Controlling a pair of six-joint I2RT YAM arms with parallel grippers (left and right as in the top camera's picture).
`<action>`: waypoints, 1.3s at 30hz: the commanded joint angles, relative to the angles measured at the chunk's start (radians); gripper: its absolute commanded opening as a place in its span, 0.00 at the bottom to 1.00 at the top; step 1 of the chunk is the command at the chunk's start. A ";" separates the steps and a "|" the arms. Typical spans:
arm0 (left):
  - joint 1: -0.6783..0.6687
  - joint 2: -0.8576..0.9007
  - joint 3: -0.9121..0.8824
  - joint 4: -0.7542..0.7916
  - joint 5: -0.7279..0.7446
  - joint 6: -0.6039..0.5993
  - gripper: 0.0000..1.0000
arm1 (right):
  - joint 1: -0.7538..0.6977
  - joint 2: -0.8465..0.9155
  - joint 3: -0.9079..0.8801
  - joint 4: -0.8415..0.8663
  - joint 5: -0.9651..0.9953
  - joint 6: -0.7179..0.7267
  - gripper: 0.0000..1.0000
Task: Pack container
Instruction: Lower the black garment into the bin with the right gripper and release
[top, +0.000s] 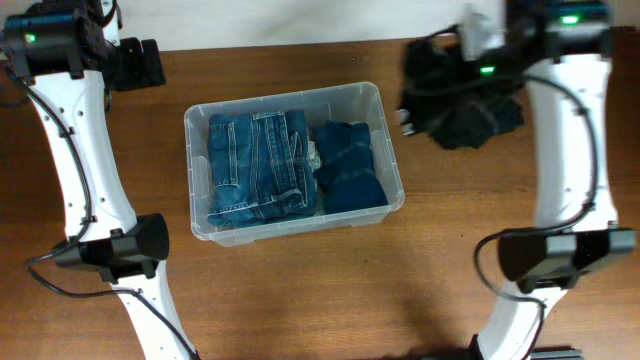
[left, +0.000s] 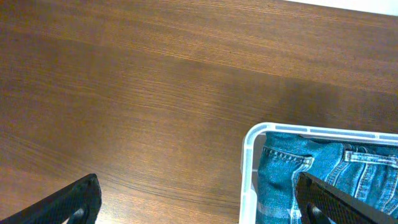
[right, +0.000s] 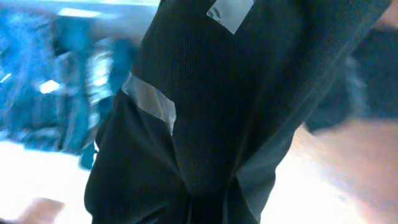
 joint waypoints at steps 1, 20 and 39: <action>0.007 -0.011 0.000 0.000 -0.008 0.016 0.99 | 0.131 -0.020 0.010 -0.001 0.045 -0.053 0.04; 0.007 -0.011 0.000 -0.016 -0.008 0.016 0.99 | 0.343 0.038 -0.422 0.265 0.082 0.181 0.91; 0.007 -0.011 0.000 -0.016 -0.008 0.016 0.99 | 0.360 0.039 -0.140 0.197 0.107 0.182 0.17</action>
